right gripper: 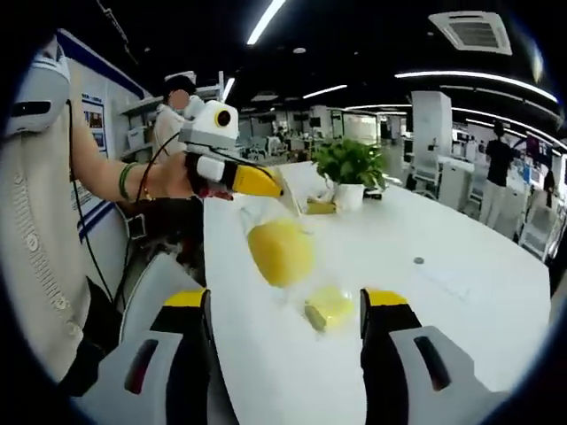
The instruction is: Compare the silicone blocks by pressing each to a similar depth, holding the contact briefly, and releasing to observe deformation and rebound differences across the visible hardness samples.
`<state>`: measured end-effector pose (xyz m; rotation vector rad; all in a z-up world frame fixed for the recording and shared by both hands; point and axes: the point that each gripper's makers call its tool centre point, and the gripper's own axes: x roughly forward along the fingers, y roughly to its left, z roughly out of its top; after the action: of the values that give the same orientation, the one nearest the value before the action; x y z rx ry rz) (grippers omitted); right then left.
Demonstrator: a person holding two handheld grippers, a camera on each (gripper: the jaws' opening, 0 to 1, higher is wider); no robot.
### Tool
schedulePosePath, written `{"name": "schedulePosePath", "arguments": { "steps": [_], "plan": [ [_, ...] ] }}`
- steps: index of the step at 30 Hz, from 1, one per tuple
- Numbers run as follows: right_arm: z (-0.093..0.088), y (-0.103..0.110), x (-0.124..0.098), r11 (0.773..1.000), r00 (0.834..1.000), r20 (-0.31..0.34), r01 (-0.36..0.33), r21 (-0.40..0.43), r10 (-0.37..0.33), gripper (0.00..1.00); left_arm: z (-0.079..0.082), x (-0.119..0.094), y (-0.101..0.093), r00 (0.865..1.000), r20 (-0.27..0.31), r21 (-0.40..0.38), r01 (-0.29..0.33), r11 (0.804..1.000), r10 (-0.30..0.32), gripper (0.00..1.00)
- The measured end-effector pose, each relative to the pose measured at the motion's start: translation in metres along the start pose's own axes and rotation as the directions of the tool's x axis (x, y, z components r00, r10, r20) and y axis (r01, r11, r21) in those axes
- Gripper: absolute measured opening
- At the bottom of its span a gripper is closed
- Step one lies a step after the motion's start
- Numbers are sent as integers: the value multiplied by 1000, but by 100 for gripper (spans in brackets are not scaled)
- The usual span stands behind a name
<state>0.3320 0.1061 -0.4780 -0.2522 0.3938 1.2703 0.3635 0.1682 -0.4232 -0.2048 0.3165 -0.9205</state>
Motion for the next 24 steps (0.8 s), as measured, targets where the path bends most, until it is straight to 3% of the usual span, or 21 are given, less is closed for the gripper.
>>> {"name": "schedulePosePath", "arguments": {
  "steps": [7,13,22,24],
  "plan": [
    [20,-10,39,994,993,-70,-97,-52,93,67,9,3,-4,998,-3,3,61,998,-61,0],
    [18,-8,67,982,977,-150,-163,-89,149,67,10,10,-4,995,-12,-1,100,995,-100,0],
    [12,0,86,967,956,-210,-231,-107,205,63,12,16,-6,990,-12,-11,137,990,-137,0],
    [12,2,89,964,952,-219,-241,-115,212,57,13,16,-7,990,-6,-10,141,990,-141,0]
  ]
}}
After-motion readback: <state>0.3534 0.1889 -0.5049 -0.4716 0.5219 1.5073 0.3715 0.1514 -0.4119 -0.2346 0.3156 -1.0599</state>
